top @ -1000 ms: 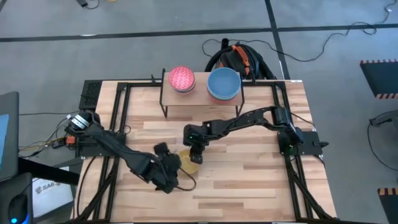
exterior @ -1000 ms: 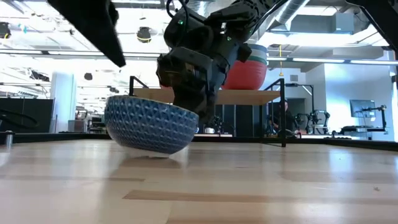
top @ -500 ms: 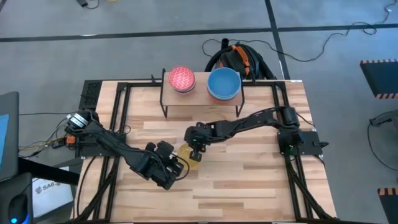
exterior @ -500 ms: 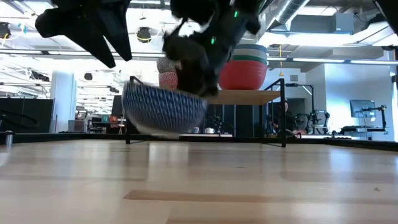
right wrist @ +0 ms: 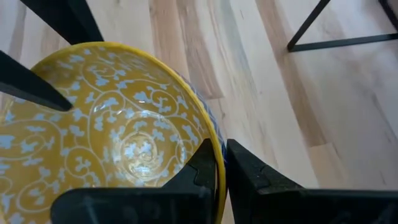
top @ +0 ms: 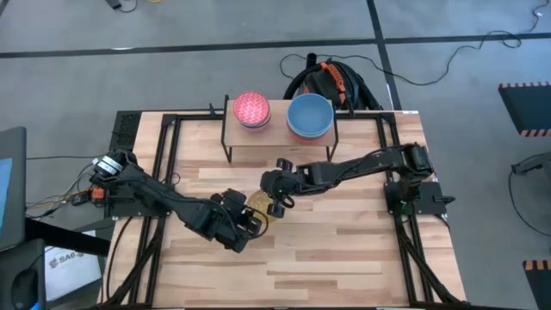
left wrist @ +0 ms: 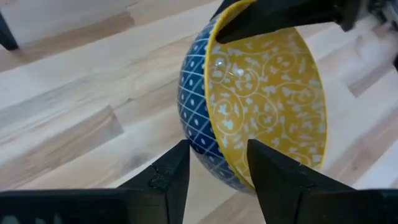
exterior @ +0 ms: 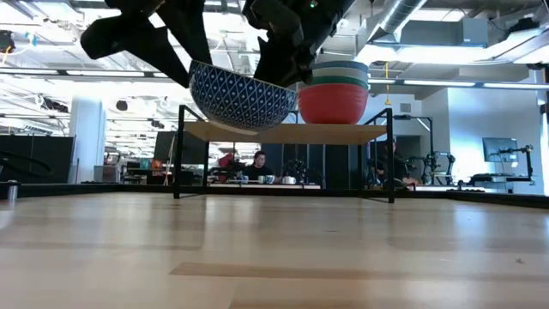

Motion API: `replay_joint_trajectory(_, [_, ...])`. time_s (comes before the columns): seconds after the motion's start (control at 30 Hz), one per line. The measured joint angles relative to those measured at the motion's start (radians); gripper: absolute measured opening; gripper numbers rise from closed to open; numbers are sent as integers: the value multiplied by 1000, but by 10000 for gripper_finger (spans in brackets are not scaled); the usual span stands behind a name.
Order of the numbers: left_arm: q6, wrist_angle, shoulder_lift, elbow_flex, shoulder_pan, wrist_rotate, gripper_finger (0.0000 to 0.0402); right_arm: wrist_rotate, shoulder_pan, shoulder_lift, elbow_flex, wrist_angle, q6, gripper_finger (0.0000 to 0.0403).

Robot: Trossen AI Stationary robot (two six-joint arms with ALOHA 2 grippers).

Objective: Place and stack bowls onto a shelf
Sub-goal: Stack the blue-yellow patterned bowl on top of the blue-red patterned bowl on the shelf

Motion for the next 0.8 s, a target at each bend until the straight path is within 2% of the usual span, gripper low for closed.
replay_joint_trajectory(0.27, [65,44,0,-2,49,9,135,33,10,-2,44,-71,-46,42])
replay_joint_trajectory(0.57, [101,96,0,-2,55,-18,58,61,3,-3,133,-180,-141,50])
replay_joint_trajectory(0.67, [111,94,-14,-2,55,-46,68,52,-16,-3,173,-221,-177,50])
replay_joint_trajectory(0.8, [159,12,-62,26,51,-136,114,14,-74,-6,232,-262,-227,47])
